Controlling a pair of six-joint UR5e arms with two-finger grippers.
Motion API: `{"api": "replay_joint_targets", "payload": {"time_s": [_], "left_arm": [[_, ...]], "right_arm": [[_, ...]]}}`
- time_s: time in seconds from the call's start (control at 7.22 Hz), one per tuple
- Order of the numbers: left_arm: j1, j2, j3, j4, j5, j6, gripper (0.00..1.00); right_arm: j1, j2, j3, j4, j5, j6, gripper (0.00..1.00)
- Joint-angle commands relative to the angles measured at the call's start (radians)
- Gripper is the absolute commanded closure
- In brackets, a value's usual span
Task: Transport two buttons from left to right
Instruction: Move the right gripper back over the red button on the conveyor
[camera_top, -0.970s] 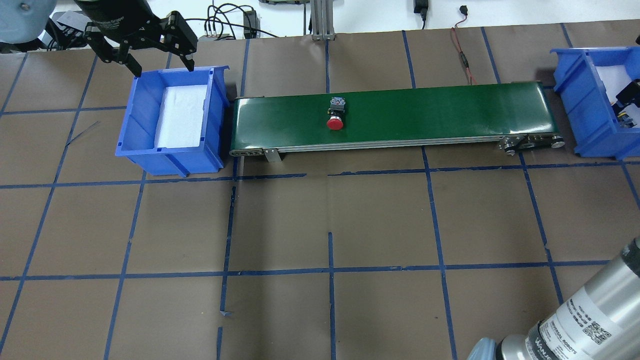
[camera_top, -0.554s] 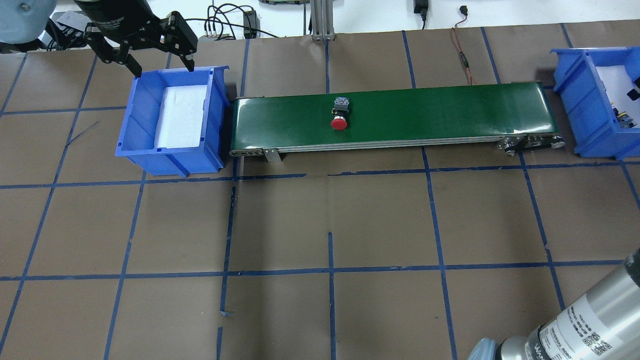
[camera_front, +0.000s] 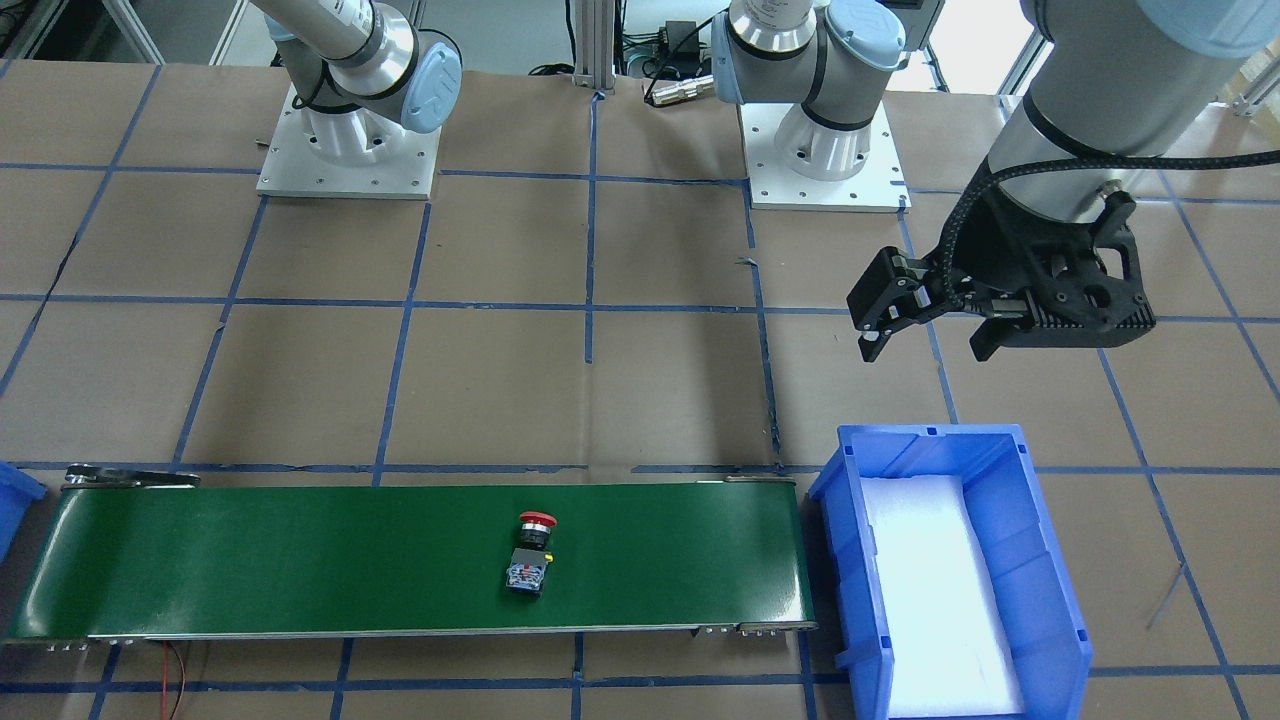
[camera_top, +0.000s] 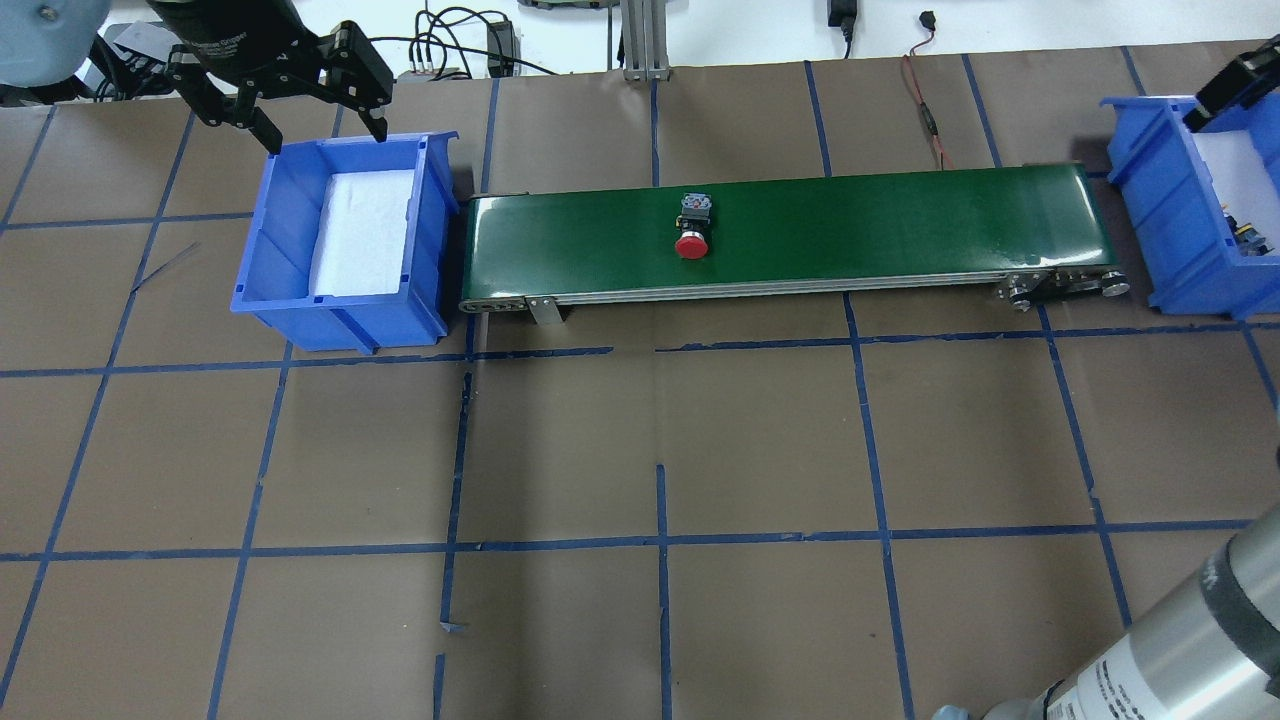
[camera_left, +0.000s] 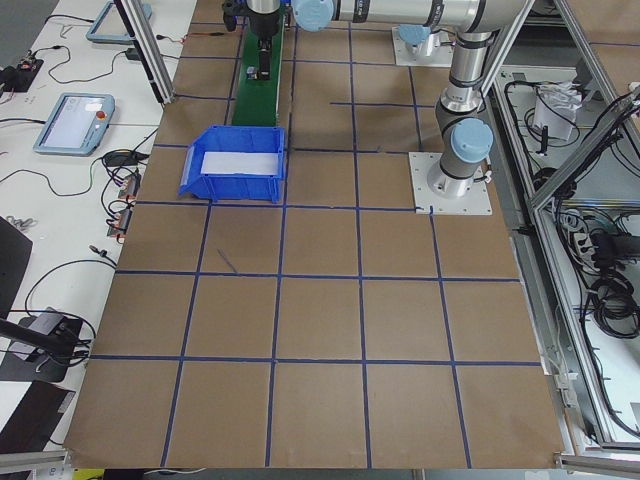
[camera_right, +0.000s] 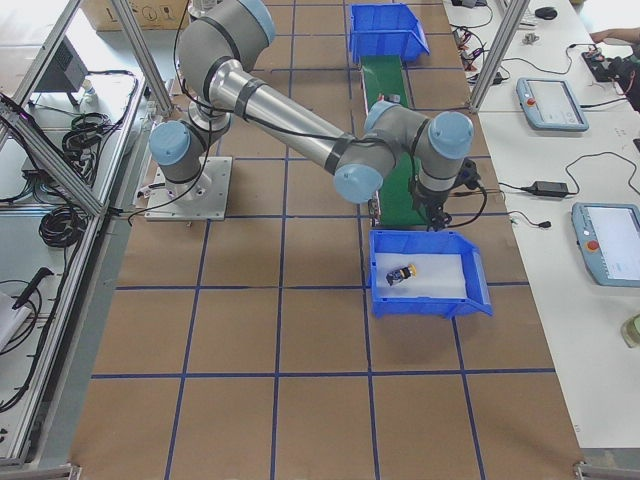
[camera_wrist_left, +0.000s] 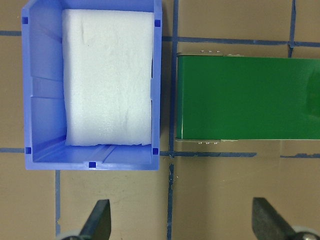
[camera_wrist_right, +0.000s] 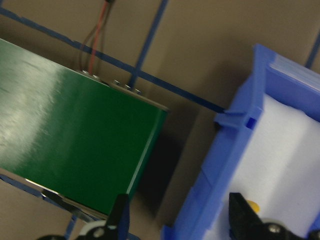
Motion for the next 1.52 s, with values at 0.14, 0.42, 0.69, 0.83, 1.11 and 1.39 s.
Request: {"api": "replay_joint_targets", "payload": {"time_s": [0.14, 0.42, 0.69, 0.83, 1.11, 1.39], "left_arm": [[0.024, 0.0, 0.0, -0.002, -0.001, 0.002, 0.0], [0.03, 0.0, 0.0, -0.002, -0.002, 0.003, 0.0], [0.028, 0.0, 0.0, -0.003, -0.001, 0.005, 0.0], [0.028, 0.0, 0.0, -0.002, -0.002, 0.005, 0.0], [0.028, 0.0, 0.0, -0.002, -0.001, 0.006, 0.0], [0.028, 0.0, 0.002, 0.0, -0.002, 0.005, 0.0]], "right_arm": [[0.215, -0.003, 0.06, -0.033, 0.019, 0.363, 0.23], [0.295, -0.001, 0.093, -0.044, 0.055, 0.584, 0.21], [0.389, 0.007, 0.106, -0.057, 0.055, 0.78, 0.21], [0.43, 0.01, 0.125, -0.091, 0.053, 0.861, 0.21], [0.478, 0.014, 0.149, -0.134, 0.037, 0.966, 0.21], [0.518, 0.02, 0.149, -0.143, -0.029, 1.021, 0.21]]}}
